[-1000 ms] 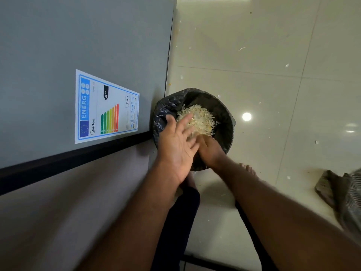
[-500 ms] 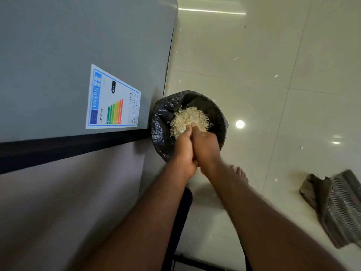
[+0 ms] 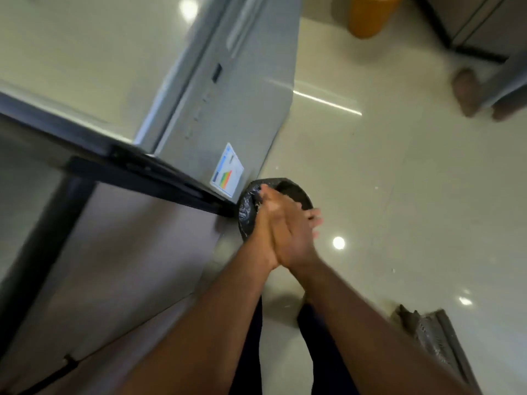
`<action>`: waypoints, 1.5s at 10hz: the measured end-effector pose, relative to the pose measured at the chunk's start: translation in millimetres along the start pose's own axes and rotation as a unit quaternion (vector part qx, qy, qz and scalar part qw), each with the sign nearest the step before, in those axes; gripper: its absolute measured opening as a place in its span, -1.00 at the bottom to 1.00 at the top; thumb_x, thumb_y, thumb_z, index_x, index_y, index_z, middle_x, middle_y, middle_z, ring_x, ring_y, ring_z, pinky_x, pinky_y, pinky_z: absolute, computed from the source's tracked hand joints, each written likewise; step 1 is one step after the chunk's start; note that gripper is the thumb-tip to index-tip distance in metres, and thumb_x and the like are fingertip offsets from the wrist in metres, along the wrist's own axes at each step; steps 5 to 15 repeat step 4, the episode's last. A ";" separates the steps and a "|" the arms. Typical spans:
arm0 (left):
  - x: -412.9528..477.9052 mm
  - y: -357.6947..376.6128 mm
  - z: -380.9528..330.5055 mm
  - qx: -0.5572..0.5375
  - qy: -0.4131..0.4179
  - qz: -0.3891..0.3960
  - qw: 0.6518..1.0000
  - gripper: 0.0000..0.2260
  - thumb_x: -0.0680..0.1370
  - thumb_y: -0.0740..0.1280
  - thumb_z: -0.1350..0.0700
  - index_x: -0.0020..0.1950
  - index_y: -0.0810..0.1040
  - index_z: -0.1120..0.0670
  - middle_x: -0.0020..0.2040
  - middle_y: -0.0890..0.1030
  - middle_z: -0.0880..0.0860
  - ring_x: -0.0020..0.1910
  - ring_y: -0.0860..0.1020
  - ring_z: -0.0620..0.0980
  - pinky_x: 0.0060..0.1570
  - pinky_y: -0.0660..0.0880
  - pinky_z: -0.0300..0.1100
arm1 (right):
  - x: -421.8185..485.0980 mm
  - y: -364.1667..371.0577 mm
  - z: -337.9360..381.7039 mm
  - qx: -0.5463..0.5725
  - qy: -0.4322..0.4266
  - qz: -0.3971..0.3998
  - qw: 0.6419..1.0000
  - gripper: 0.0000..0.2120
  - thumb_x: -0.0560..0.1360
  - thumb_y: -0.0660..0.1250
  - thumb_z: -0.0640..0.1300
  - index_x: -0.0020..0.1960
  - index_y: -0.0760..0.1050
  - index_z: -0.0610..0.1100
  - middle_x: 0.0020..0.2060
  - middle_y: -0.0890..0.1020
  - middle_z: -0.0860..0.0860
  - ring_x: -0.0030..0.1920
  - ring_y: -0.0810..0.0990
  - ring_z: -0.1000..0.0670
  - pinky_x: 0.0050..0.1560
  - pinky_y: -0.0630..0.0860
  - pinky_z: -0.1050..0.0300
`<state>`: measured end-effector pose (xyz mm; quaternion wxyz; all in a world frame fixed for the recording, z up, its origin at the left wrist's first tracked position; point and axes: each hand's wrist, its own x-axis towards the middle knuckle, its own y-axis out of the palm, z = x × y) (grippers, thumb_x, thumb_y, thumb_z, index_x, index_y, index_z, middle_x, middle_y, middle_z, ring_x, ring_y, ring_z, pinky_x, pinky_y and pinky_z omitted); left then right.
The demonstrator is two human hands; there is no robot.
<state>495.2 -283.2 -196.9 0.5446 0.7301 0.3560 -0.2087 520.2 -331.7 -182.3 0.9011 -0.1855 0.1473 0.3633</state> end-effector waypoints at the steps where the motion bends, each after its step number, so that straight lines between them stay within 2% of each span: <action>1: -70.9 36.8 -46.9 0.125 0.007 -0.076 0.989 -0.16 0.52 -0.10 -0.46 0.39 0.47 0.19 0.27 0.58 0.23 0.30 0.52 0.15 0.34 0.41 0.02 | 2.2 -16.7 9.9 -0.198 -0.043 0.032 0.979 -0.43 0.61 -0.09 0.22 0.12 0.62 -0.05 0.06 0.69 -0.07 0.14 0.61 -0.14 0.23 0.47 -0.15; 2: -128.8 42.8 -83.1 0.155 0.150 -0.149 0.965 -0.29 0.61 -0.12 -0.34 0.49 0.37 0.12 0.46 0.44 0.12 0.43 0.40 0.04 0.45 0.27 -0.07 | -12.5 -17.1 66.5 -0.158 0.046 0.025 0.986 -0.49 0.68 -0.01 0.18 0.10 0.56 -0.15 0.06 0.65 -0.13 0.14 0.59 -0.18 0.12 0.45 0.05; 3: -173.9 56.4 -93.4 0.228 0.270 -0.176 0.919 -0.57 0.68 0.01 -0.23 0.34 0.55 -0.13 0.41 0.49 -0.02 0.34 0.47 -0.08 0.39 0.34 -0.16 | -59.4 24.4 139.5 0.062 0.078 0.124 0.987 -0.57 0.67 0.06 0.19 0.11 0.55 -0.09 0.04 0.66 -0.07 0.06 0.63 -0.10 0.06 0.49 0.09; 4: -215.9 38.9 -119.0 0.298 0.356 -0.217 0.858 -0.58 0.66 0.04 -0.27 0.35 0.51 -0.15 0.34 0.53 0.01 0.36 0.45 -0.09 0.42 0.29 -0.07 | -119.1 68.1 216.3 0.151 0.052 0.224 0.961 -0.58 0.61 0.08 0.33 -0.01 0.55 0.05 -0.10 0.65 0.09 -0.04 0.61 0.08 0.12 0.50 0.05; 15: -215.9 38.9 -119.0 0.298 0.356 -0.217 0.858 -0.58 0.66 0.04 -0.27 0.35 0.51 -0.15 0.34 0.53 0.01 0.36 0.45 -0.09 0.42 0.29 -0.07 | -119.1 68.1 216.3 0.151 0.052 0.224 0.961 -0.58 0.61 0.08 0.33 -0.01 0.55 0.05 -0.10 0.65 0.09 -0.04 0.61 0.08 0.12 0.50 0.05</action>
